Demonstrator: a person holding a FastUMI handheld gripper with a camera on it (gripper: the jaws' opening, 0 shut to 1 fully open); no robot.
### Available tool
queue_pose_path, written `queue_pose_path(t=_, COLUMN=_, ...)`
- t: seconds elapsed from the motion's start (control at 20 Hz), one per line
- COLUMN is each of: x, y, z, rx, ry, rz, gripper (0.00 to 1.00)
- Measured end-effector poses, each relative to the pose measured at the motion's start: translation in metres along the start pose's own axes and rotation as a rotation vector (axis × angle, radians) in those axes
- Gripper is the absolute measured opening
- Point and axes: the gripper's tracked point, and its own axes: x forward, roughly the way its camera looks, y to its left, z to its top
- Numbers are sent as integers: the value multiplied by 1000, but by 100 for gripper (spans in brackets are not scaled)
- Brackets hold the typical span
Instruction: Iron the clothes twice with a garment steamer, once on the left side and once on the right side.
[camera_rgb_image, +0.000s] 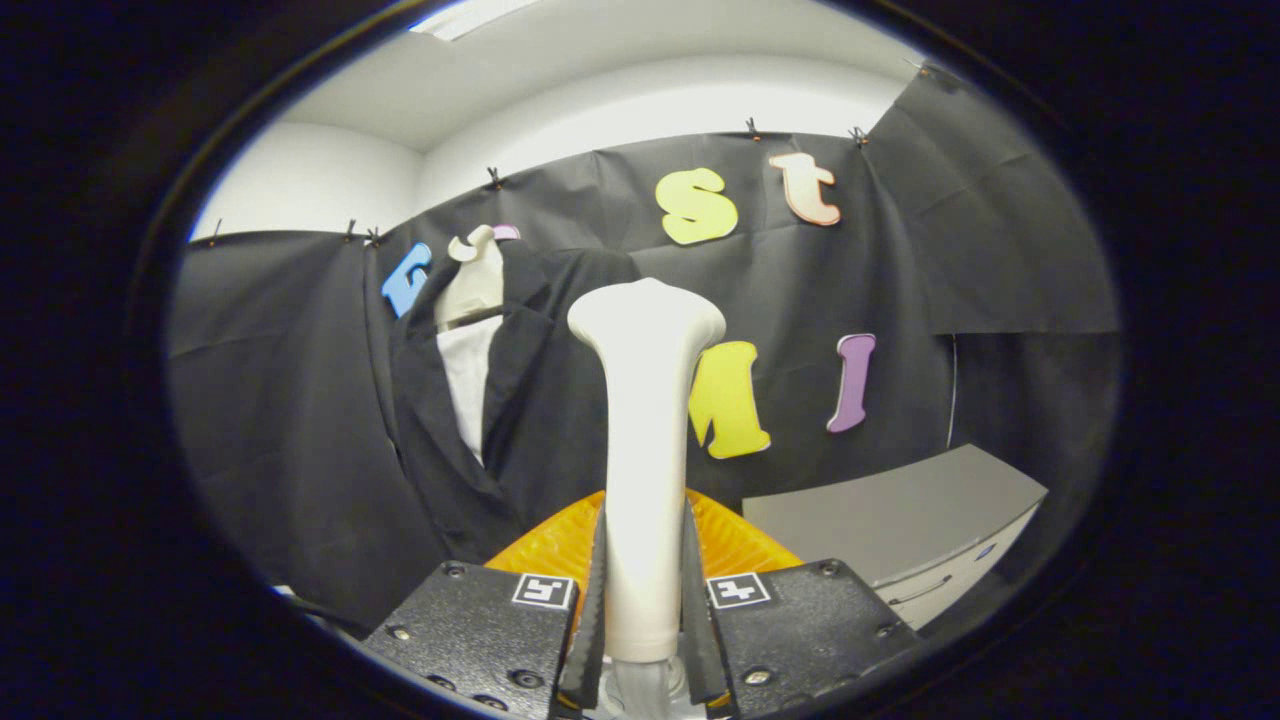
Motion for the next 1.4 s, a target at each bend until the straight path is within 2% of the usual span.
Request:
queue_pose_path(t=0.3, x=18, y=52, z=12, rx=-28, ry=-13, rz=41, gripper=35)
queue_pose_path(t=0.55, x=31, y=74, z=5, rx=-65, ry=9, rz=53, gripper=35)
queue_pose_path(t=1.4, x=38, y=70, z=-79, rx=-118, ry=181, rz=9, gripper=36)
